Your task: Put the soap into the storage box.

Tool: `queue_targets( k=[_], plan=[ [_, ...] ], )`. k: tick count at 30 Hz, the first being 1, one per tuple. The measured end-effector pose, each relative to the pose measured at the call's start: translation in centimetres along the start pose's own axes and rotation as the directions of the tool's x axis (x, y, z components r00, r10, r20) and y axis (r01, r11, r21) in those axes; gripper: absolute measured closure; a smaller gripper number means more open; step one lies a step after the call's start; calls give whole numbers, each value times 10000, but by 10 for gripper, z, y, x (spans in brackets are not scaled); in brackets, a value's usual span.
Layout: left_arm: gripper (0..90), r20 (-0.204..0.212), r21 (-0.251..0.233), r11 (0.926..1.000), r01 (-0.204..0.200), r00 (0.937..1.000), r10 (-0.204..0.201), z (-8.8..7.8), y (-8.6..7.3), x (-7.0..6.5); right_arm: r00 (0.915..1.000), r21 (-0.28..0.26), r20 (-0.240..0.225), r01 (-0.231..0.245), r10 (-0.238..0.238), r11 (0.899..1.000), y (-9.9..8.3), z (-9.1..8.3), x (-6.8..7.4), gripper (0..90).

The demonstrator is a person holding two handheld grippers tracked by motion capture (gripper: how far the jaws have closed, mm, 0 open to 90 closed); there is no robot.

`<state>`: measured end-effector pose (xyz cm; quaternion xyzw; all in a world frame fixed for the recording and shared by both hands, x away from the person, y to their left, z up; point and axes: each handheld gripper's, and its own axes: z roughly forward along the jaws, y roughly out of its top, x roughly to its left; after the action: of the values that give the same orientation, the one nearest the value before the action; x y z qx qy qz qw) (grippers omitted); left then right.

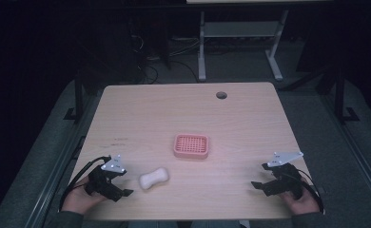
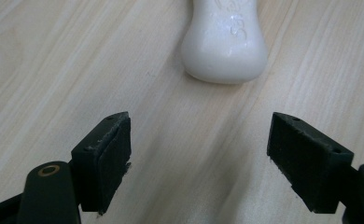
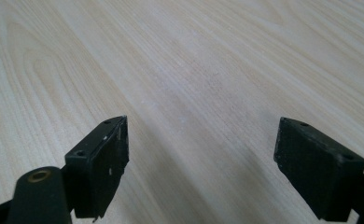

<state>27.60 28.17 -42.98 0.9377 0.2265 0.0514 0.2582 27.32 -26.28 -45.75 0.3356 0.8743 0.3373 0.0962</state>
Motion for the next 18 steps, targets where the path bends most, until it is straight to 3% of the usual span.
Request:
queue_targets(
  k=[2, 8, 18],
  plan=[
    [208, 52, -146, 9998, 111, 9999, -111, 0, 1, -2, 10000, 38, -8, -2, 2, 10000, 1, 0, 1, 176],
    [208, 77, -72, 9999, -156, 9998, 156, -2, 7, -5, 10000, 22, -31, 2, -2, 10000, 2, 1, 3, 176],
    [222, 119, 449, 9983, -363, 9993, 358, 3, 17, -8, 10000, 72, -44, 5, -5, 10000, 1, 1, 3, 175]
  ],
)
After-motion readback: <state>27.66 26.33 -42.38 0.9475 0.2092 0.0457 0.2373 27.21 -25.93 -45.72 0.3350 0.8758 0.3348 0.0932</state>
